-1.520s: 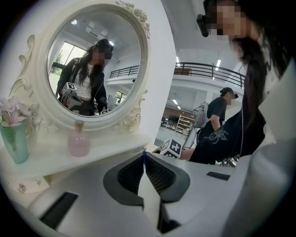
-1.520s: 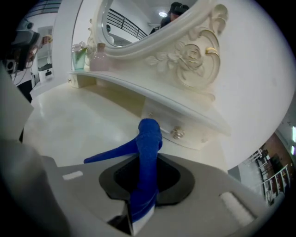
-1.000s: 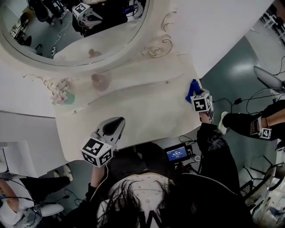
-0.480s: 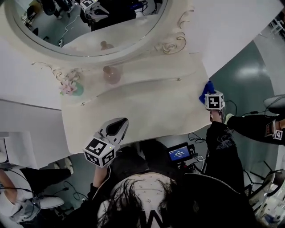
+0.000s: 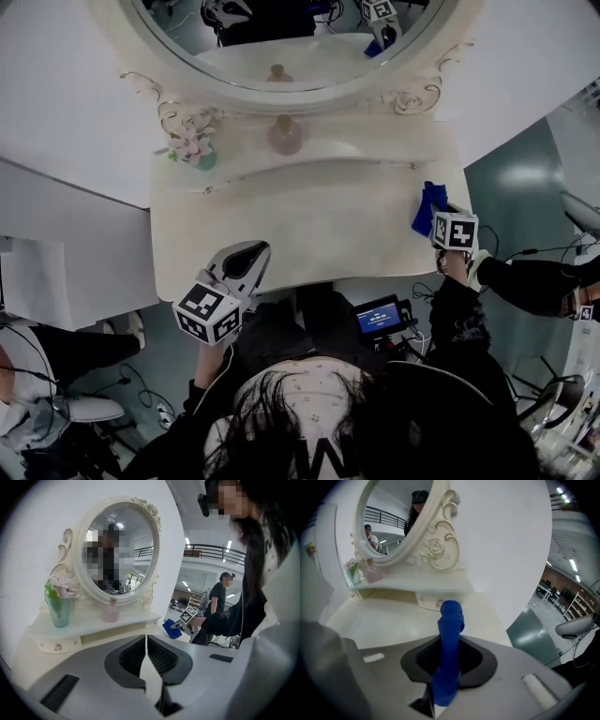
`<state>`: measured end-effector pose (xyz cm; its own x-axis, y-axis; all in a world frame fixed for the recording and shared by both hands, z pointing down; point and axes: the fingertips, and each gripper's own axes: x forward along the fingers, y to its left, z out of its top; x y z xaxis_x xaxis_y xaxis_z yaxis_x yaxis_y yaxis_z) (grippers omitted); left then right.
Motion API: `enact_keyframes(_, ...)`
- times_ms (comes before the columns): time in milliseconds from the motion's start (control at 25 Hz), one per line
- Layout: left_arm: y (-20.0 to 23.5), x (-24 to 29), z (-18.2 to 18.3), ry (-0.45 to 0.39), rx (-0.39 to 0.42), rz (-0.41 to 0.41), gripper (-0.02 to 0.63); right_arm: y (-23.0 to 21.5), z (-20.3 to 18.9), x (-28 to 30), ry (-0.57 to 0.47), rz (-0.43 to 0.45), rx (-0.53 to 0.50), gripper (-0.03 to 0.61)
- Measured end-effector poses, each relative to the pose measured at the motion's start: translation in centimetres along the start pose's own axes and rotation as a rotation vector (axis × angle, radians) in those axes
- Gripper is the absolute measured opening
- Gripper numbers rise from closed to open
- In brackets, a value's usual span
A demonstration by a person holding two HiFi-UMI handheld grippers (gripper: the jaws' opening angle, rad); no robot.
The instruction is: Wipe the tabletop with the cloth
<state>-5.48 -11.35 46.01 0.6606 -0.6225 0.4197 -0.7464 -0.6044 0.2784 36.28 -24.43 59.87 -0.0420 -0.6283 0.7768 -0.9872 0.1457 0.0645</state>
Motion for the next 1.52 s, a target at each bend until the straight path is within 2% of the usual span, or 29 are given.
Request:
enact_keyframes(160, 1.4, -3.6, -1.1, -0.004, 0.017, 0.004, -0.003, 7.4, 2.2, -2.3, -0.059, 0.102, -0.017, 0.078)
enact_keyframes(440, 6.1, -11.9, -3.2, -0.036, 0.003, 0.084, -0.003, 24.7, 5.8, -5.5, -0.140, 0.309, -0.160, 0.078)
enact_keyframes(760, 10.6, -20.8, -7.5, -0.046, -0.040, 0.169, -0.003, 44.7, 6.4, -8.5, -0.194, 0.528, -0.310, 0.078)
enact_keyframes(960, 11.9, -25.2, -9.3, -0.065, -0.066, 0.224, -0.003, 56.3, 4.7, -8.8, -0.178, 0.633, -0.426, 0.078)
enact_keyframes(1200, 12.8, -30.0, -12.3, -0.085, -0.132, 0.330, -0.003, 68.5, 0.9, -8.8, -0.124, 0.759, -0.573, 0.078)
enact_keyframes(1320, 12.6, -31.6, -13.4, -0.091, -0.158, 0.365, -0.003, 72.4, -1.2, -8.3, -0.090, 0.785, -0.651, 0.078)
enact_keyframes(1520, 12.5, -33.9, -14.6, -0.098, -0.188, 0.416, -0.003, 75.6, -3.8, -6.4, -0.037, 0.757, -0.765, 0.078)
